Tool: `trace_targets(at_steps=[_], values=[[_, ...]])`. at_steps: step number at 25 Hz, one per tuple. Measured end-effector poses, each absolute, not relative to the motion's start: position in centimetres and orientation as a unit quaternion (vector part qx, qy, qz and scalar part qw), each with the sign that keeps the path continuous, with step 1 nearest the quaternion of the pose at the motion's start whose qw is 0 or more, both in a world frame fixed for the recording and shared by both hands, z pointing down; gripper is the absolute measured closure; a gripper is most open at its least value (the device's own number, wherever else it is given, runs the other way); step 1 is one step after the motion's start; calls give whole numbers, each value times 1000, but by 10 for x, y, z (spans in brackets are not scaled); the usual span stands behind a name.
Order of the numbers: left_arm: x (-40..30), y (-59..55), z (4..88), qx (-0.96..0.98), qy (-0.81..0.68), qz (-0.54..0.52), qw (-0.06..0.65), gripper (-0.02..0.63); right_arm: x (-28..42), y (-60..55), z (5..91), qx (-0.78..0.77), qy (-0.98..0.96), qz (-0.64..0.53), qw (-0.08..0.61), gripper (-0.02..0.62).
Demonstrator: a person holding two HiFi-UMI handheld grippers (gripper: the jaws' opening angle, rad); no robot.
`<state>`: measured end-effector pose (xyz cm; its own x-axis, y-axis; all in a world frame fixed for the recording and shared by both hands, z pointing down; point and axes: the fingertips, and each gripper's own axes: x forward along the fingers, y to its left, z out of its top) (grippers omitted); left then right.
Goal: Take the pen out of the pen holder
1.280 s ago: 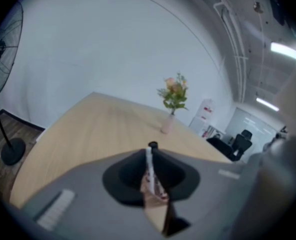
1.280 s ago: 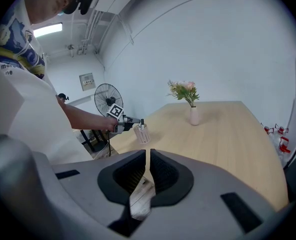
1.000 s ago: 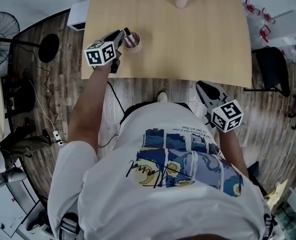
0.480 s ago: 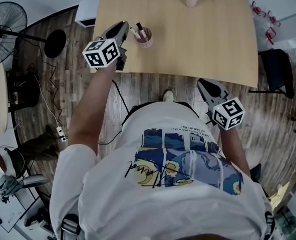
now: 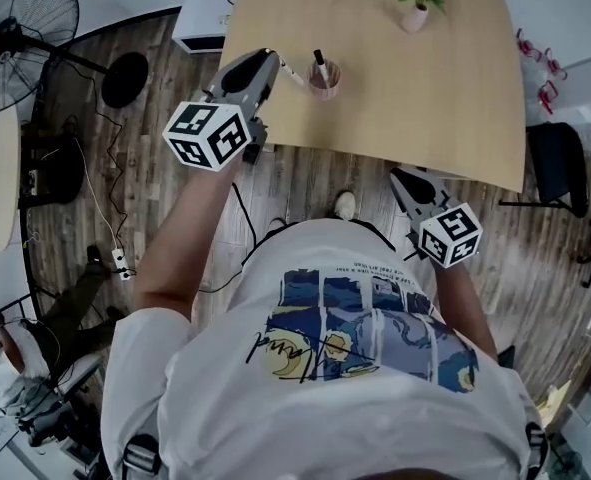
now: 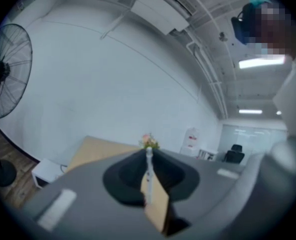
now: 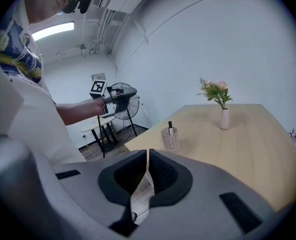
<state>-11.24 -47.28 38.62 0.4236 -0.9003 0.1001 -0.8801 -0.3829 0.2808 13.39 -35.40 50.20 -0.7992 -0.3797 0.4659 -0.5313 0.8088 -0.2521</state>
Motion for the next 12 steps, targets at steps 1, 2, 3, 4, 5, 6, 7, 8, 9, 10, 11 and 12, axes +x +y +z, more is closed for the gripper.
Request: trace_targets(at_steps=[1,2,3,4,5,6,7,8,9,10,11,12], values=[[-115,-464,379,833,-534,-37,140,561,127,-352,501,243,-931,186,200,578],[-118,-455,372,836,-531,-40,135,561,120,-349,500,241,-932,184,199,580],[-121,-445,365,838,-529,-43,130,561,113,-346,500,240,-933,183,199,580],[-125,-435,359,840,-526,-46,127,561,107,-342,499,239,-933,181,199,581],[-128,-425,354,841,-524,-47,124,561,100,-338,498,238,-933,180,200,581],[-132,-416,349,843,-522,-49,121,561,93,-334,497,238,-934,178,201,581],[-137,-406,344,844,-520,-50,119,561,87,-331,495,238,-934,176,202,583],[-141,-398,340,845,-519,-53,117,561,81,-328,494,238,-934,174,202,583],[-146,-389,336,845,-519,-56,114,561,76,-325,493,238,-934,172,203,583],[-150,-379,332,846,-518,-58,111,561,71,-322,492,238,-934,170,204,583],[-154,-370,328,846,-518,-60,107,561,66,-319,491,238,-934,168,206,583],[-159,-361,324,847,-518,-61,104,561,61,-316,490,239,-934,166,207,584]])
